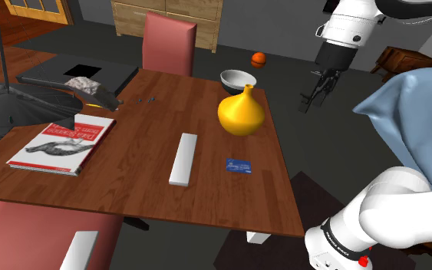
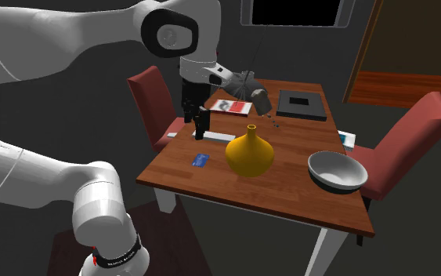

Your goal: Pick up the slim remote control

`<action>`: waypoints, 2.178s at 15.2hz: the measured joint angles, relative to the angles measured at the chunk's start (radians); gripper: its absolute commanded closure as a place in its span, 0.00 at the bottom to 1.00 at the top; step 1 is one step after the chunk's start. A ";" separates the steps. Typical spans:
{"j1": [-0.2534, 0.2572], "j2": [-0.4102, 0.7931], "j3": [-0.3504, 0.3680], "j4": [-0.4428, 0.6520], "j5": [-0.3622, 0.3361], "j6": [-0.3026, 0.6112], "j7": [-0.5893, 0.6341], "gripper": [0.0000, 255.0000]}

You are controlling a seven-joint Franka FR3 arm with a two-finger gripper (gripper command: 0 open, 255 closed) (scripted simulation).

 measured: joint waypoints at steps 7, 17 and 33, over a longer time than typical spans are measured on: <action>0.000 0.040 0.119 -0.058 0.070 0.129 0.170 0.00; -0.015 0.250 0.375 -0.040 0.149 0.392 0.534 0.00; -0.064 0.808 0.633 0.223 -0.140 0.682 1.143 0.00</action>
